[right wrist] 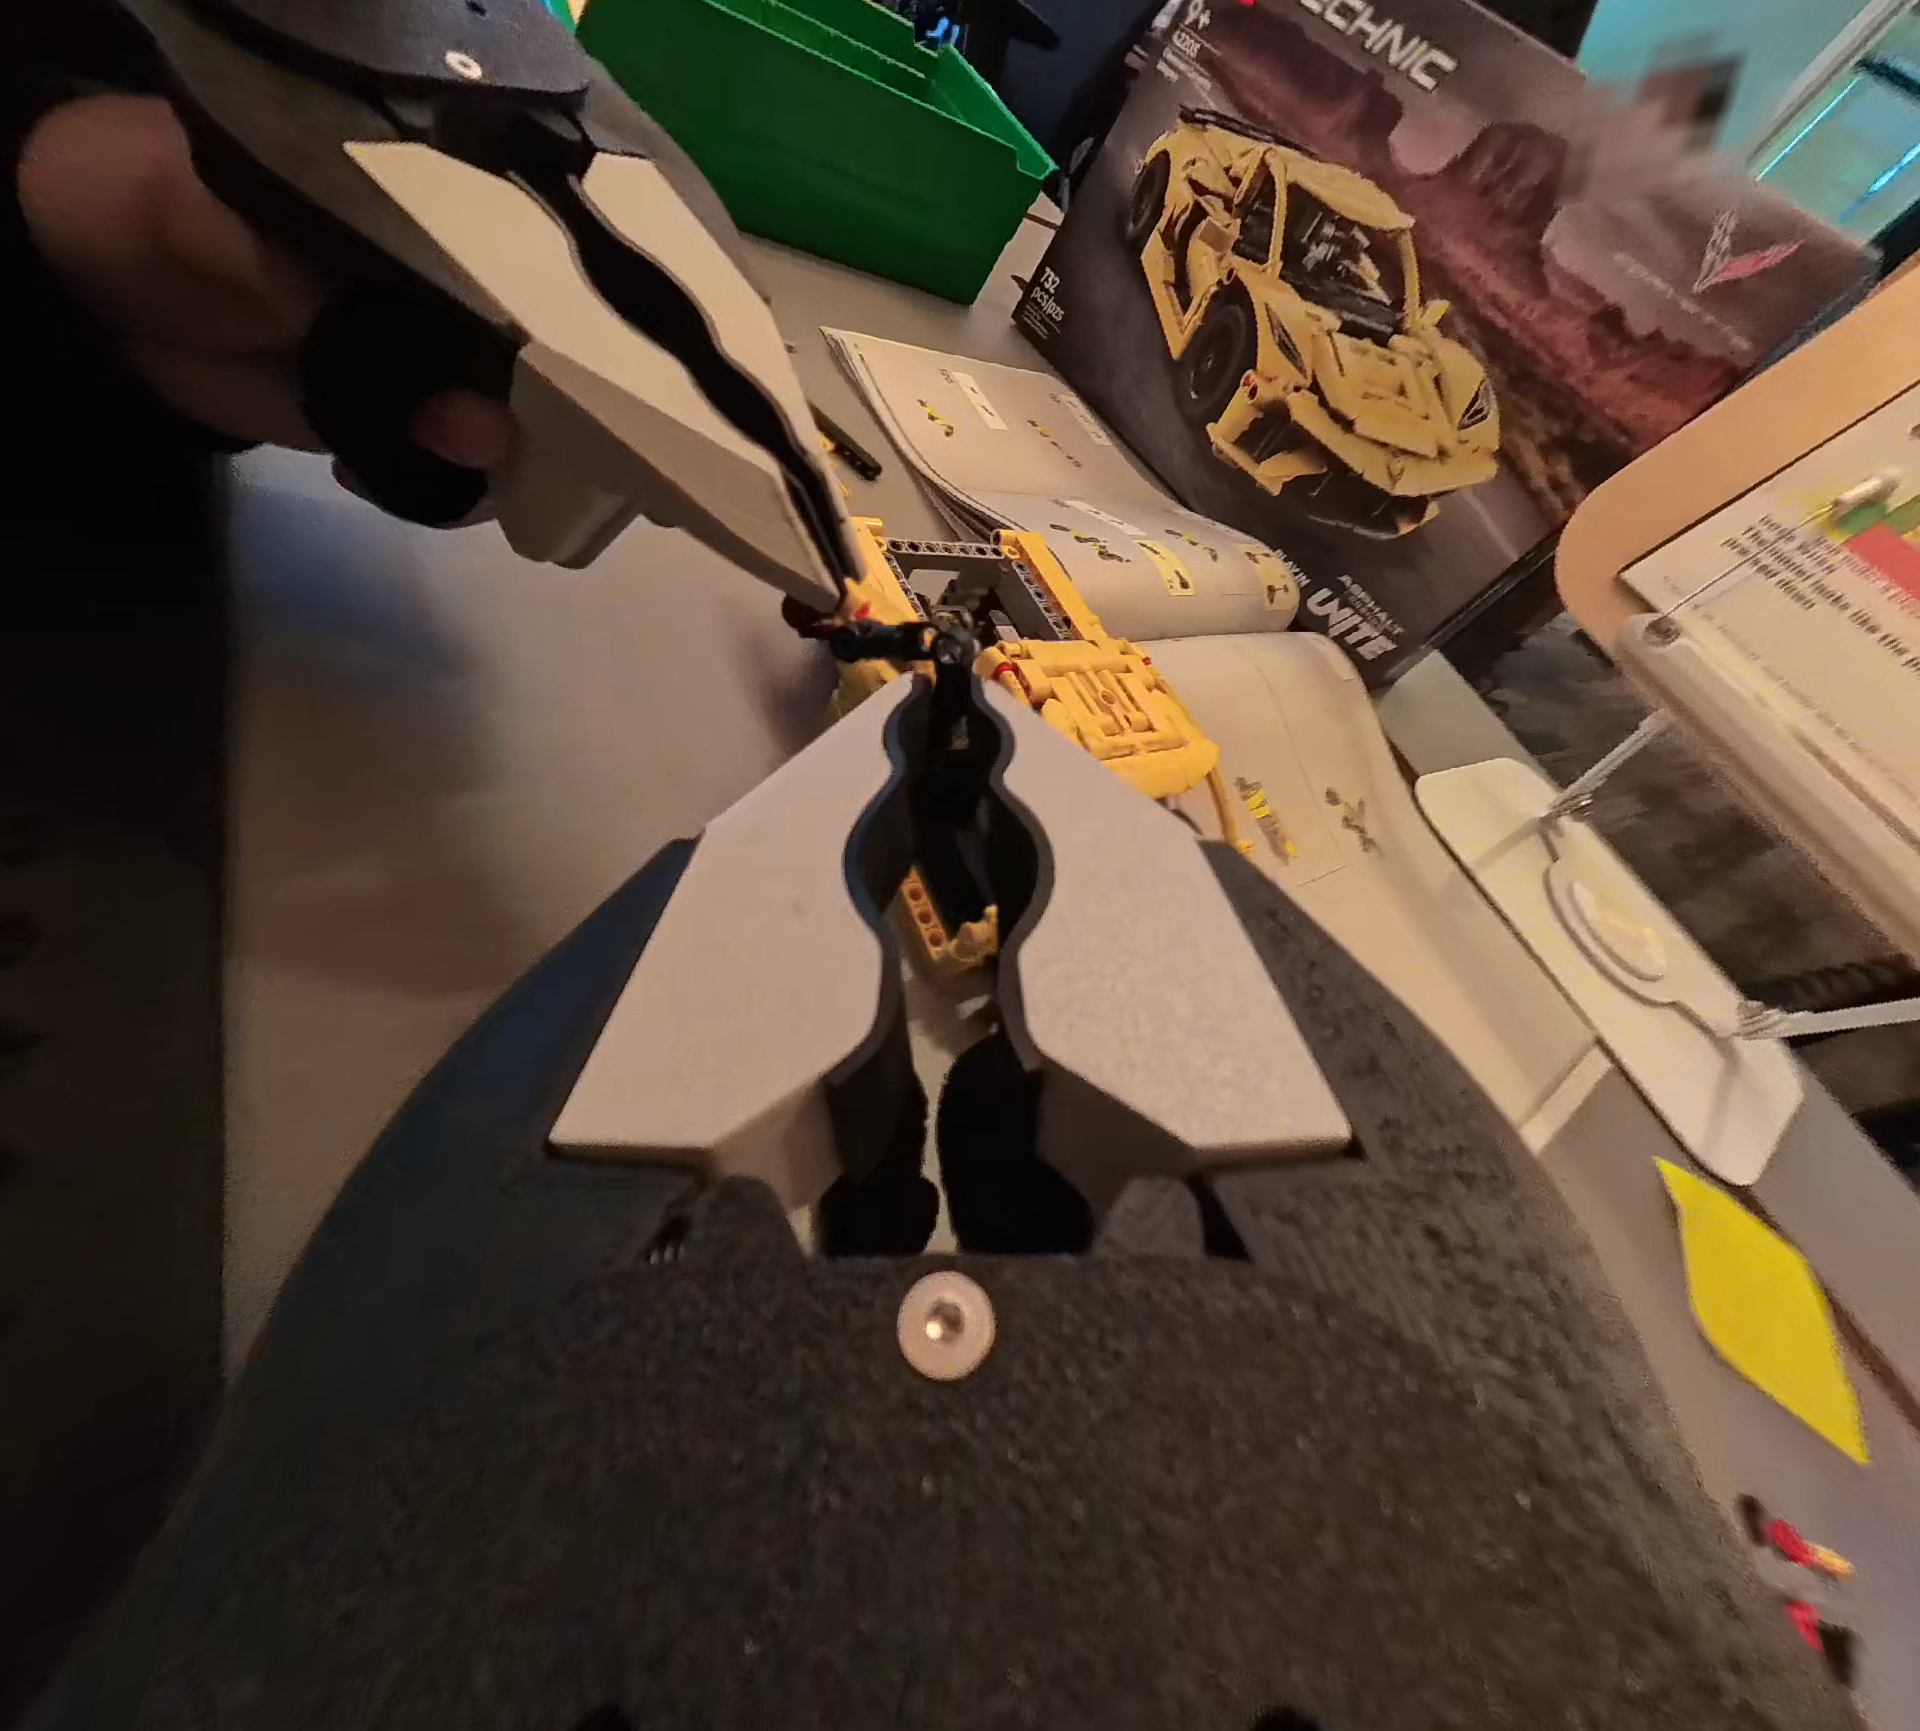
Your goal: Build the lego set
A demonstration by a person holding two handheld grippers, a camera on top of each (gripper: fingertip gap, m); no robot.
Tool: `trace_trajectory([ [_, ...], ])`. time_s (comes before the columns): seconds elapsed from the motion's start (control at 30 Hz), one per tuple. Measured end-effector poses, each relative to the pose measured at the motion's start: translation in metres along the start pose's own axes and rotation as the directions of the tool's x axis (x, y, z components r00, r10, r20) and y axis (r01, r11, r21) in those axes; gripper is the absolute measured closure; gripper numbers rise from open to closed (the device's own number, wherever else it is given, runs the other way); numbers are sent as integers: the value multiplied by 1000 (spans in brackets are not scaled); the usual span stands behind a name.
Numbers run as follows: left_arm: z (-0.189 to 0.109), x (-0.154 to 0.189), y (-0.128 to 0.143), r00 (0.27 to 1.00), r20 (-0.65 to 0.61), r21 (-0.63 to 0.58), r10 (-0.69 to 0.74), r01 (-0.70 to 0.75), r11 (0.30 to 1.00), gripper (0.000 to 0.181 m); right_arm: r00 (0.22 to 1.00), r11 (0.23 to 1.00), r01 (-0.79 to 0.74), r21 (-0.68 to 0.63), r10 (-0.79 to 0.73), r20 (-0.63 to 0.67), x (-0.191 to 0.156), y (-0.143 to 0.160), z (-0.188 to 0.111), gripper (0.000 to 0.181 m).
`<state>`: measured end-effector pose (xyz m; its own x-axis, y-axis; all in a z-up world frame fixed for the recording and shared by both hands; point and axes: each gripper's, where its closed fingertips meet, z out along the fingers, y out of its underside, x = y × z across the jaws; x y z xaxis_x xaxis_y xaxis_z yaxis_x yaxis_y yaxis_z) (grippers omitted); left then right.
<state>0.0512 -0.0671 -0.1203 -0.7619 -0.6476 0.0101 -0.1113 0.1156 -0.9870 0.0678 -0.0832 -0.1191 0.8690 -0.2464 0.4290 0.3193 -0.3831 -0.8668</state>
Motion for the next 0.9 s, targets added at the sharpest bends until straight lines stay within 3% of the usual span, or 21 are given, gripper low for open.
trace_trajectory([
  [0.23, -1, 0, -1, 1000, 5, 7, 10, -10, 1000, 175, 995, 994, 97, -43, -98, -33, -3, 4, 3, 176],
  [0.4, -1, 5, -1, 999, -32, 18, 28, -28, 999, 175, 997, 996, -81, 32, 80, 12, -3, 1, -3, 173],
  [0.57, -4, 4, -4, 998, -26, 34, 61, -60, 998, 175, 947, 938, -302, 171, 276, 163, 0, -20, -23, 156],
  [0.73, -2, -7, 0, 997, 42, 7, 66, -66, 998, 175, 989, 986, -131, 105, 137, -51, 1, -13, -7, 168],
  [0.9, -2, -7, 1, 993, 66, -5, 101, -101, 995, 175, 980, 981, -189, 50, 191, -62, -5, -6, 9, 159],
])
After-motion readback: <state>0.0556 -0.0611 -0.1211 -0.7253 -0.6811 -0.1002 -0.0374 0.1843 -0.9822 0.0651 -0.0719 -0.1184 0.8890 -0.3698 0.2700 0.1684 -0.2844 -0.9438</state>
